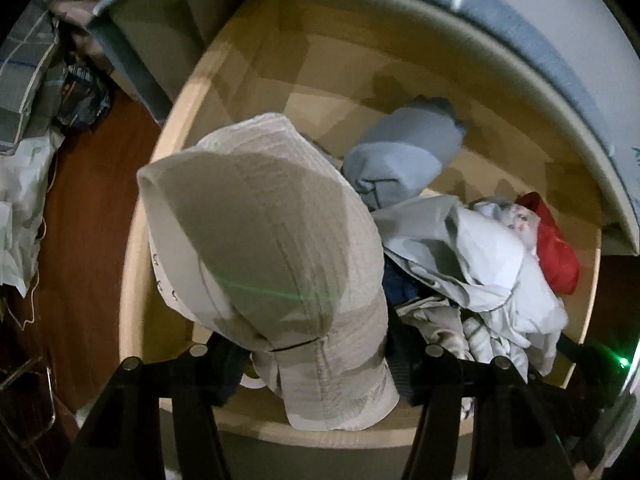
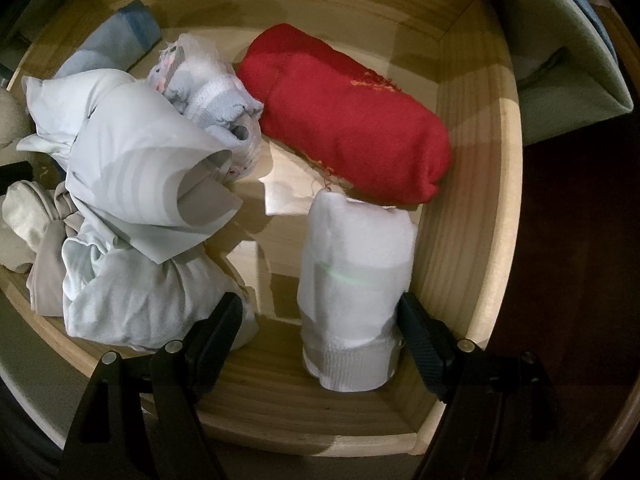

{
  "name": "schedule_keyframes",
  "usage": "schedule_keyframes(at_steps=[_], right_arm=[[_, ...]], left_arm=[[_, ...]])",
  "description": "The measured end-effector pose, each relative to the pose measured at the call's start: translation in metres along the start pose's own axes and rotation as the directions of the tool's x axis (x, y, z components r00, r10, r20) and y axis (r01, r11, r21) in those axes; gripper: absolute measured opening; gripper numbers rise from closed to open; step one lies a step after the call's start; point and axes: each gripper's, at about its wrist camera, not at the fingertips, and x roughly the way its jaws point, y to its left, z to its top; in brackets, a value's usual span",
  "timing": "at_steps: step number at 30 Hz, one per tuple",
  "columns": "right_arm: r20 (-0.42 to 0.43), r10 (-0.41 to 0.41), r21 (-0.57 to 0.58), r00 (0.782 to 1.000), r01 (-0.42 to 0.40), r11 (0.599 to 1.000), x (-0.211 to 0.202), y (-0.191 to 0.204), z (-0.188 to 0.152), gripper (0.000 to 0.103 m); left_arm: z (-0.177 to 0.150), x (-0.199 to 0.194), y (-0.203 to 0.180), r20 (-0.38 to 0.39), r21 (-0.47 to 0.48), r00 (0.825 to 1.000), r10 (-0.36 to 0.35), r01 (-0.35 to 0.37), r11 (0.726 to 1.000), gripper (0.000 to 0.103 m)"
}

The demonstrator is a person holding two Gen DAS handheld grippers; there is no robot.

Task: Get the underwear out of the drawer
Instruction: 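Grasp the beige bra with the left tool while the right tool grasps the white sock roll, then lift the beige bra with the left tool and carry it over the white box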

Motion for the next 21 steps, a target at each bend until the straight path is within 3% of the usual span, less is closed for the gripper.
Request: schedule_keyframes(at_steps=[13,18,21], right_arm=[[0.005,-0.008,0.005,1.0,0.008,1.0,-0.023,-0.033,0.007,0.077],[-0.004,-0.075,0.013,0.997,0.075,0.997,-0.02,-0.033,0.005,0.05],[-0.003,-0.072,0.023,0.997,0.072,0.997,-0.018,-0.038,0.005,0.043]], left_arm=[[-0.01,-0.039,-0.004,0.071,0.115,0.997,0.0,-0.008,0.993,0.06],[-0.012,-0.045,-0.005,0.1,0.153,0.995,0.016,-0.031,0.988,0.06],[-0.015,-0.048,-0.006,0.108,0.167,0.994,0.017,-0.035,0.985,0.06]])
